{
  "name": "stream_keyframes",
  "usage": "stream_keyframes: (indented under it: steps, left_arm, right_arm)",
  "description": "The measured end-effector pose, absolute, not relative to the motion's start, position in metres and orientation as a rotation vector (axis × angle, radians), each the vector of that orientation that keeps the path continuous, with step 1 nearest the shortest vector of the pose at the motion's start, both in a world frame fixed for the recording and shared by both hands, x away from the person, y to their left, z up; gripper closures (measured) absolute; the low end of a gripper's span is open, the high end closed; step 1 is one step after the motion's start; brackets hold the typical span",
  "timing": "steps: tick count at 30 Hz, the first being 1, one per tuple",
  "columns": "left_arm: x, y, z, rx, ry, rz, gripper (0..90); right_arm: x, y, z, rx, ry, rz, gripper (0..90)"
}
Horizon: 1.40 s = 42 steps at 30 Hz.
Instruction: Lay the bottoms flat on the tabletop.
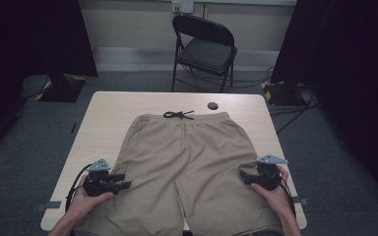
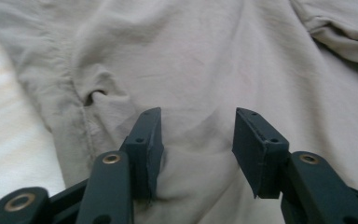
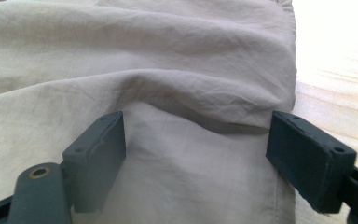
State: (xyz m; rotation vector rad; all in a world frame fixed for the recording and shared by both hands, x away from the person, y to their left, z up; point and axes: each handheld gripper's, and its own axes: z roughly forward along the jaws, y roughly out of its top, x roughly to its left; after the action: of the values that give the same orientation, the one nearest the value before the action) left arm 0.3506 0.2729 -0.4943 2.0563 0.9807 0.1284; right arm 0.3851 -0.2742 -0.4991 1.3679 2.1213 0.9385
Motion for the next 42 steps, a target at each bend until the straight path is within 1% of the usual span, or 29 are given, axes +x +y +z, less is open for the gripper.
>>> stream_keyframes:
  steps: [2, 6, 12, 14, 15, 16, 19, 22, 24, 28, 32, 36, 37, 40, 42]
  left_arm:
    - [0.348, 0.270, -0.494, 2.062, 0.970, 0.128, 51.3]
    - [0.354, 0.274, -0.494, 2.031, 0.998, 0.069, 49.3]
    - [0.372, 0.279, -0.478, 1.969, 1.057, 0.148, 42.1]
    - [0.383, 0.283, -0.468, 1.939, 1.092, 0.206, 40.1]
    - [0.383, 0.283, -0.468, 1.939, 1.092, 0.206, 36.8]
    - [0.385, 0.286, -0.466, 1.920, 1.105, 0.219, 36.8]
    - [0.387, 0.298, -0.465, 1.880, 1.151, 0.265, 34.3]
    - [0.386, 0.313, -0.470, 1.892, 1.210, 0.293, 30.9]
    - [0.384, 0.323, -0.474, 1.879, 1.241, 0.307, 30.4]
    - [0.381, 0.335, -0.484, 1.926, 1.288, 0.348, 28.3]
    - [0.381, 0.337, -0.493, 1.984, 1.284, 0.388, 27.7]
    - [0.379, 0.337, -0.496, 1.977, 1.258, 0.422, 28.6]
    - [0.378, 0.335, -0.496, 1.986, 1.253, 0.434, 27.9]
    - [0.377, 0.328, -0.498, 2.007, 1.243, 0.467, 22.1]
    - [0.376, 0.325, -0.499, 2.020, 1.237, 0.498, 21.0]
  right_arm:
    - [0.385, -0.274, -0.499, 1.366, 2.122, 0.942, 18.9]
    - [0.385, -0.275, -0.499, 1.383, 2.112, 0.940, 18.2]
    - [0.383, -0.278, -0.492, 1.454, 2.119, 0.974, 14.8]
    - [0.382, -0.280, -0.485, 1.456, 2.094, 0.988, 14.8]
    - [0.382, -0.280, -0.485, 1.456, 2.094, 0.988, 14.8]
    - [0.381, -0.285, -0.479, 1.462, 2.063, 1.021, 14.6]
    - [0.377, -0.298, -0.474, 1.496, 2.016, 1.034, 15.0]
    - [0.372, -0.314, -0.477, 1.531, 1.972, 1.006, 15.0]
    - [0.370, -0.323, -0.480, 1.557, 1.953, 0.985, 15.0]
    - [0.369, -0.332, -0.490, 1.599, 1.947, 0.943, 15.1]
    - [0.369, -0.330, -0.496, 1.581, 1.965, 0.896, 14.8]
    - [0.369, -0.328, -0.498, 1.531, 1.978, 0.871, 15.0]
    - [0.368, -0.328, -0.499, 1.521, 1.976, 0.871, 14.7]
    - [0.368, -0.327, -0.499, 1.525, 1.971, 0.868, 14.6]
    - [0.368, -0.327, -0.499, 1.525, 1.972, 0.870, 14.6]
